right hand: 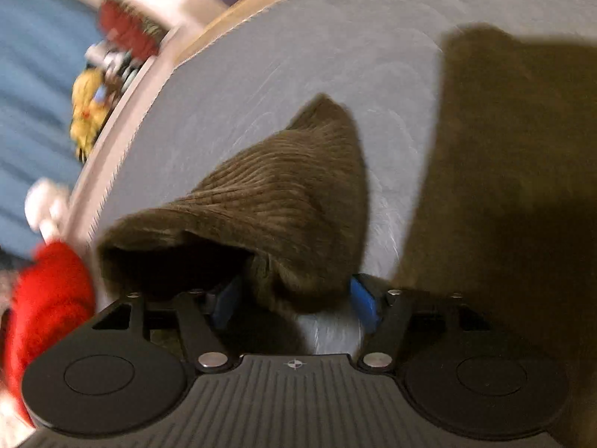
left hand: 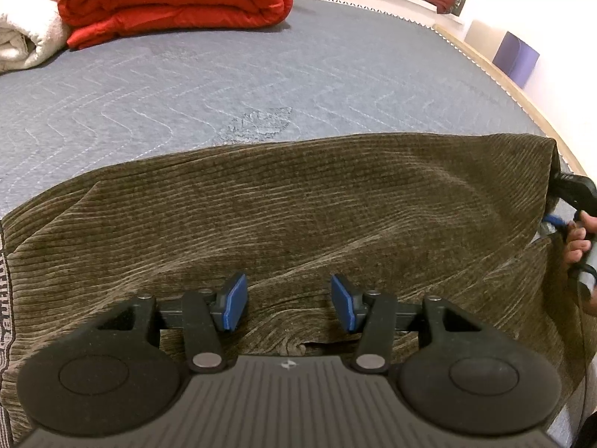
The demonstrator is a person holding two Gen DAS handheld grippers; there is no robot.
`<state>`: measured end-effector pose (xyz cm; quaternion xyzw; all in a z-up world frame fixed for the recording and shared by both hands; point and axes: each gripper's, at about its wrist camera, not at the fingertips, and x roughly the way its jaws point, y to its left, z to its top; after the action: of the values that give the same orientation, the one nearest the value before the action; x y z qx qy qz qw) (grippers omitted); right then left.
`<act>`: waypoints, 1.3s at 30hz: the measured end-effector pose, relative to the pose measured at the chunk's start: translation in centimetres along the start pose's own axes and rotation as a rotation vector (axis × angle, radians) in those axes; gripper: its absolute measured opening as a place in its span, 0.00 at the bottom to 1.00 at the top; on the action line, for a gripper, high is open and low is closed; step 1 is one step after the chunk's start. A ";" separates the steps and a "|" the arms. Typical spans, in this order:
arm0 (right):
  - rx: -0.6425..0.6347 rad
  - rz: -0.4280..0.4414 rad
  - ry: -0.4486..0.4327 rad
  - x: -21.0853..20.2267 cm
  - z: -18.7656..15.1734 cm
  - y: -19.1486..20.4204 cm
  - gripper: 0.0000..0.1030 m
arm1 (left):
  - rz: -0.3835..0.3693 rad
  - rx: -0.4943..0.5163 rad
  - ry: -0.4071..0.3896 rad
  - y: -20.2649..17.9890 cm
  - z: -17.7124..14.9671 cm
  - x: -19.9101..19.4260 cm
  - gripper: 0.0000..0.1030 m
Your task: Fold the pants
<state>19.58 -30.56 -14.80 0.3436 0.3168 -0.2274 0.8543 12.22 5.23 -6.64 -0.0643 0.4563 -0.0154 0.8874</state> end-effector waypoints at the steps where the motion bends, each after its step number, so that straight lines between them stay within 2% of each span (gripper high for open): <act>1: -0.067 -0.045 -0.021 0.5 0.4 0.8 0.30 | -0.001 0.002 0.000 0.0 0.0 0.0 0.54; 3: -0.101 -0.060 -0.013 1.1 1.4 1.2 0.14 | -0.001 0.000 -0.001 0.1 0.0 -0.1 0.54; 4: -0.090 -0.048 -0.011 0.9 2.4 1.2 0.13 | 0.000 -0.004 -0.002 0.2 0.1 -0.1 0.54; 5: -0.104 -0.032 -0.048 0.4 3.7 1.5 0.13 | 0.001 -0.007 -0.003 0.2 0.1 -0.1 0.54; 8: -0.311 -0.006 -0.286 -3.0 7.6 3.1 0.14 | 0.001 -0.007 -0.002 0.3 0.1 0.0 0.54; 9: -0.353 -0.015 -0.331 -3.5 8.5 3.3 0.16 | 0.000 -0.003 0.000 0.2 0.0 0.0 0.54; 11: -0.352 -0.115 -0.370 -3.4 9.8 2.6 0.28 | 0.000 0.002 0.002 0.1 0.0 0.1 0.54; 12: -0.332 -0.176 -0.370 -3.1 10.1 2.0 0.44 | 0.002 0.002 0.003 0.1 0.0 0.1 0.54; 13: -0.306 -0.251 -0.375 -2.8 10.4 1.3 0.49 | 0.003 0.002 0.003 0.1 -0.1 0.2 0.54; 14: -0.287 -0.321 -0.386 -2.6 10.3 0.9 0.51 | 0.003 0.001 0.002 0.0 0.0 0.2 0.54; 15: -0.282 -0.349 -0.389 -2.4 10.4 0.4 0.51 | 0.004 0.001 0.001 0.0 0.0 0.1 0.54; 20: -0.253 -0.309 -0.413 -3.5 10.5 -0.6 0.63 | 0.006 0.000 0.001 0.2 -0.1 0.2 0.54; 23: -0.236 -0.228 -0.396 -4.9 9.6 -1.8 0.64 | 0.006 0.001 0.004 0.2 0.0 0.4 0.54; 25: -0.248 -0.140 -0.324 -4.1 8.9 -1.1 0.64 | 0.003 0.002 0.011 0.1 -0.1 0.7 0.54; 27: -0.246 -0.086 -0.170 -2.1 8.3 -1.3 0.66 | -0.005 -0.011 0.034 0.4 -0.2 1.3 0.54; 29: -0.265 -0.152 0.063 1.8 7.3 -2.0 0.70 | 0.000 -0.022 0.077 0.8 -0.5 2.2 0.55; 30: -0.279 -0.182 0.075 2.5 6.5 -2.6 0.70 | 0.000 -0.025 0.095 1.0 -0.7 2.6 0.57; 31: -0.331 -0.200 0.020 2.1 6.1 -2.2 0.70 | -0.004 -0.033 0.109 1.3 -0.7 2.8 0.58; 33: -0.380 -0.268 -0.007 1.7 6.1 -0.9 0.70 | -0.015 -0.051 0.109 1.7 -0.7 2.7 0.58; 35: -0.311 -0.183 -0.056 0.2 6.3 -0.8 0.70 | 0.000 -0.081 0.069 2.1 -0.3 2.0 0.57; 37: -0.298 -0.087 -0.052 -0.3 6.4 0.3 0.70 | 0.022 -0.091 0.028 2.5 -0.1 1.4 0.57; 38: -0.307 -0.042 -0.050 -0.8 6.1 0.4 0.72 | 0.039 -0.090 0.034 2.7 -0.2 1.7 0.57; 39: -0.312 -0.016 -0.044 -0.8 6.0 0.6 0.74 | 0.075 -0.085 0.078 3.0 -0.5 2.5 0.53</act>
<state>21.73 -34.41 -10.57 0.1992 0.3320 -0.1897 0.9023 13.20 7.93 -9.38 -0.0842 0.4929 0.0347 0.8653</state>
